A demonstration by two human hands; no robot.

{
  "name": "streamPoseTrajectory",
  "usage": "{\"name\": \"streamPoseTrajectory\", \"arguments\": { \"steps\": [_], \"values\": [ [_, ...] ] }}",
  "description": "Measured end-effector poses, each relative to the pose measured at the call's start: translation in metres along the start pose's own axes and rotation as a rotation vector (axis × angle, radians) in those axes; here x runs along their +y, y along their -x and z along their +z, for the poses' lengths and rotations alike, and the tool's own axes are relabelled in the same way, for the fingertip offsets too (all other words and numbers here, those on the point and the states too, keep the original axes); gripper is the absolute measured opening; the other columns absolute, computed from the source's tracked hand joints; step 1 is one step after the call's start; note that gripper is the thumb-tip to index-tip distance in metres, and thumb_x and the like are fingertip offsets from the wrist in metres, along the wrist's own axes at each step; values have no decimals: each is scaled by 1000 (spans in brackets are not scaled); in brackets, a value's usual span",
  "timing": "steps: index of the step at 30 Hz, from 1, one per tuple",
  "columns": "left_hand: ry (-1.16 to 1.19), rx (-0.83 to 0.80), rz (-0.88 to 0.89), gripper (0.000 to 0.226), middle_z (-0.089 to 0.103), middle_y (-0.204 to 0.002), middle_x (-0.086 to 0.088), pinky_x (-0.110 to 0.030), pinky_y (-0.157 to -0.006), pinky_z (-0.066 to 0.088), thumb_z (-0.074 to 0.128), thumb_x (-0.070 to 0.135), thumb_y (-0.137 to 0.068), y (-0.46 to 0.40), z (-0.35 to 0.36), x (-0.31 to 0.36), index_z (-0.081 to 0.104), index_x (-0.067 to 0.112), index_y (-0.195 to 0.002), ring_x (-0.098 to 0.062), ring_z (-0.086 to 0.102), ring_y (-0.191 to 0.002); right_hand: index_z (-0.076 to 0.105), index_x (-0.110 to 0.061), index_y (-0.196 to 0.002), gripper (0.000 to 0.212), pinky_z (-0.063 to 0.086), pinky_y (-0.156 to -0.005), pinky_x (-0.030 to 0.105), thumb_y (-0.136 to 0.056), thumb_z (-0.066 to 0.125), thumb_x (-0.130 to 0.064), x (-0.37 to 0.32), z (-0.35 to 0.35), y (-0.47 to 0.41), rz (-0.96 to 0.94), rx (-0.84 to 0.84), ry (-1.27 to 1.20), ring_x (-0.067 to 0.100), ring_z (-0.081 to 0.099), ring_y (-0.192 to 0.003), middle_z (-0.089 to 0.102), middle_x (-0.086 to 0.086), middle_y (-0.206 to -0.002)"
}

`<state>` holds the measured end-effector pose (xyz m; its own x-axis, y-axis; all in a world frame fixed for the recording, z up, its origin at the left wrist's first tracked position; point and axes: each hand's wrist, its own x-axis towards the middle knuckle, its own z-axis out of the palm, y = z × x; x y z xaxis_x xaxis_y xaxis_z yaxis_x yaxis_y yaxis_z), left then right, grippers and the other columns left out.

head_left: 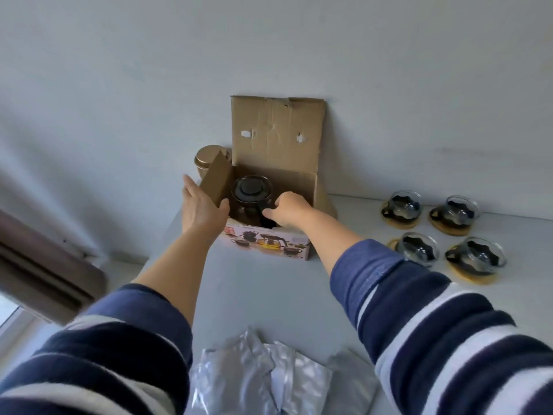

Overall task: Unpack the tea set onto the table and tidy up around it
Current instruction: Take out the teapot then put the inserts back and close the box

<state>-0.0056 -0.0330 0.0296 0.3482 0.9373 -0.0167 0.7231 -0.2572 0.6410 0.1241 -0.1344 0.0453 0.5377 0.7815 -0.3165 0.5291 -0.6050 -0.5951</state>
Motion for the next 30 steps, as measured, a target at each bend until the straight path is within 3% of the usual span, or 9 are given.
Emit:
{"name": "streamPoseTrajectory", "arguments": {
  "steps": [3, 6, 9, 11, 14, 18, 21, 24, 30],
  "values": [
    [75, -79, -11, 84, 44, -146, -17, -46, -96, 44, 53, 24, -96, -6, 2, -5, -8, 16, -154, -37, 48, -127, 59, -3, -119, 43, 49, -86, 35, -95, 51, -38, -12, 20, -17, 108, -14, 90, 31, 61, -105, 64, 13, -113],
    [59, -49, 48, 60, 61, -125, -17, -41, -82, 47, 48, 14, -96, -14, 3, -14, 21, 17, -150, -36, 59, -109, 59, -4, -119, 43, 46, -79, 33, -95, 50, -38, -15, 35, -32, 185, 14, 82, 28, 61, -95, 62, 11, -101],
    [-65, -91, 104, 26, 63, -100, -14, -33, -70, 44, 42, 11, -98, -20, 3, -18, 56, 7, -120, -30, 57, -84, 53, -4, -126, 39, 43, -72, 31, -96, 51, -29, -17, 41, -41, 242, 46, 48, 26, 58, -89, 61, 11, -102],
    [-66, -111, 96, 23, 62, -91, -13, -32, -66, 44, 38, 10, -99, -22, 4, -19, 61, 7, -102, -27, 55, -76, 44, -3, -135, 42, 43, -72, 31, -96, 50, -19, -16, 42, -42, 274, 80, 29, 28, 61, -99, 61, 14, -117],
    [-67, -130, 69, 24, 61, -88, -11, -33, -68, 48, 35, 7, -98, -24, 10, -18, 60, 9, -95, -27, 58, -77, 40, -4, -137, 43, 44, -75, 32, -97, 49, -15, -11, 39, -36, 263, 144, 29, 31, 60, -107, 59, 16, -123],
    [-104, -128, 38, 31, 64, -102, -17, -44, -86, 56, 36, 0, -95, -21, 11, -10, 61, 6, -111, -34, 64, -94, 44, -4, -129, 36, 41, -72, 34, -100, 44, -26, -13, 13, -12, 187, 221, 70, 26, 56, -91, 59, 13, -117],
    [-134, -139, 17, 32, 63, -108, -19, -43, -90, 54, 36, -2, -96, -14, 7, -4, 57, 4, -119, -35, 63, -100, 49, -4, -122, 32, 38, -71, 34, -101, 41, -27, -21, -24, 9, 110, 266, 68, 24, 51, -84, 58, 11, -105],
    [-191, -149, 42, 35, 62, -112, -20, -43, -91, 54, 38, -4, -95, -10, 4, 0, 54, 3, -125, -36, 63, -103, 51, -7, -106, 22, 49, -74, 35, -100, 41, -26, -25, -60, 24, 102, 339, -6, 29, 57, -88, 56, 9, -89],
    [-183, -149, 15, 32, 62, -111, -23, -45, -91, 54, 39, -5, -95, -7, 0, 4, 57, -1, -120, -38, 62, -102, 49, -4, -122, 36, 54, -84, 41, -99, 42, -31, -1, -105, 39, 235, 537, 37, 33, 60, -103, 59, 16, -119]
  ]
}}
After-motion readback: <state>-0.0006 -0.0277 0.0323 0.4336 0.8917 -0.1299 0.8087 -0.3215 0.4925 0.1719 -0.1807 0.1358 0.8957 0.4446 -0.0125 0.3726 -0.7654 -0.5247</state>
